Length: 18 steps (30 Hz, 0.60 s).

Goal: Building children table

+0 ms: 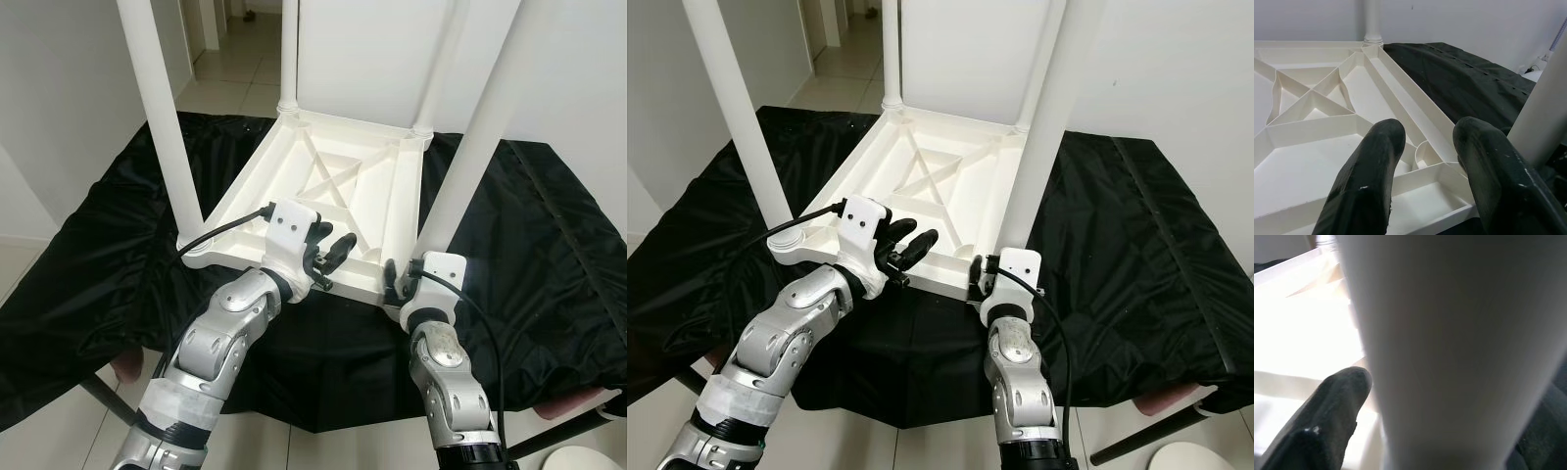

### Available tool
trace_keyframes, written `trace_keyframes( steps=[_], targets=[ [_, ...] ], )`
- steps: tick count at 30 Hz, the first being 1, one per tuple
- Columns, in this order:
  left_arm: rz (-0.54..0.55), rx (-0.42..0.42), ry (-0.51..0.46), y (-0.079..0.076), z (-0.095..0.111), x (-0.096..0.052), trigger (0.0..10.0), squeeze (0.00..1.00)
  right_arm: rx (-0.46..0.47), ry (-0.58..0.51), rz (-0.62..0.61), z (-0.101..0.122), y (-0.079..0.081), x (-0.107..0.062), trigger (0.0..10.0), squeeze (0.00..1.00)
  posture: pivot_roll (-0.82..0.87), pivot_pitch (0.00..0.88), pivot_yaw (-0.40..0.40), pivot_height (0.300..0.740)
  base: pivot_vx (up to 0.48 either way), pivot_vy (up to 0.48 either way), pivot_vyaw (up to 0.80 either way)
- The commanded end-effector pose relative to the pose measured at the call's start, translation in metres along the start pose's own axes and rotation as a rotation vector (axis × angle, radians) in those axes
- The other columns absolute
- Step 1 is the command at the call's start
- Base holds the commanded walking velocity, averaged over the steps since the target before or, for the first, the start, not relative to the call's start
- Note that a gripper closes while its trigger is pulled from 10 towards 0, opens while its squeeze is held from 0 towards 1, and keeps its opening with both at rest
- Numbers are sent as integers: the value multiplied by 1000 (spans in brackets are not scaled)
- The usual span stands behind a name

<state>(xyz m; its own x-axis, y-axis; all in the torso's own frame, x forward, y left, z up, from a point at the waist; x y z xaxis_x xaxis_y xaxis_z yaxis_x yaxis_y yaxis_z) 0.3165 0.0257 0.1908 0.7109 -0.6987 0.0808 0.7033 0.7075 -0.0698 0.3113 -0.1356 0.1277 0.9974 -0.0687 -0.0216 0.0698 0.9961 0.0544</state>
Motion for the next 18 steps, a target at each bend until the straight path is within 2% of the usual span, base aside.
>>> trace_keyframes(
  steps=[1,2,3,4,6,7,8,12,18],
  targets=[
    [-56,-4,0,-6,0,0,10000,0,14,2,80,0,5,-3,10000,1000,23,0,-28,740,0,0,0],
    [-56,-4,0,-6,0,0,10000,0,14,2,80,0,5,-3,10000,1000,23,0,-28,740,0,0,0],
    [-56,-6,-1,-6,0,1,10000,0,-29,-7,190,2,1,-4,10000,992,18,0,-26,740,0,0,0],
    [-56,-8,-2,-6,0,1,10000,0,-58,-8,273,3,-2,-5,10000,678,18,0,-27,740,0,0,0],
    [-56,-9,-3,-6,1,1,10000,0,-76,-7,320,3,-5,-6,10000,678,18,0,-27,740,0,0,0],
    [-57,-10,-4,-6,1,2,10000,0,-93,0,372,3,-9,-6,10000,0,14,0,-24,740,0,0,0],
    [-57,-10,-4,-6,1,2,10000,0,-93,0,372,3,-9,-6,10000,0,14,0,-24,740,0,0,0],
    [-59,-7,-3,-6,1,1,10000,0,-157,11,524,3,-19,-5,10000,0,20,0,-21,740,0,0,0],
    [-58,6,2,-4,2,0,10000,0,-203,8,622,5,-21,-3,10000,0,20,0,-11,740,0,0,0]
  ],
)
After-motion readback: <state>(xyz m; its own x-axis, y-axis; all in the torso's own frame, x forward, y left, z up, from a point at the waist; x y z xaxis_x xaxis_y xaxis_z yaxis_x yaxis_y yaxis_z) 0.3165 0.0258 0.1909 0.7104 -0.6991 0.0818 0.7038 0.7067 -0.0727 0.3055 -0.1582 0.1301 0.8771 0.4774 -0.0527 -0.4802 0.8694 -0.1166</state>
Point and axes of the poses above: a point about 5 cm out from each wrist's last joint towards the gripper, its own x axis pointing out of the wrist towards the gripper, its own z axis along the axis of the wrist's last joint, y = z × x, the point moved 3 cm from there along x, pointing out of the wrist towards the gripper, and after that the axes turned 1 degree about -x, right-handed, at the moved point
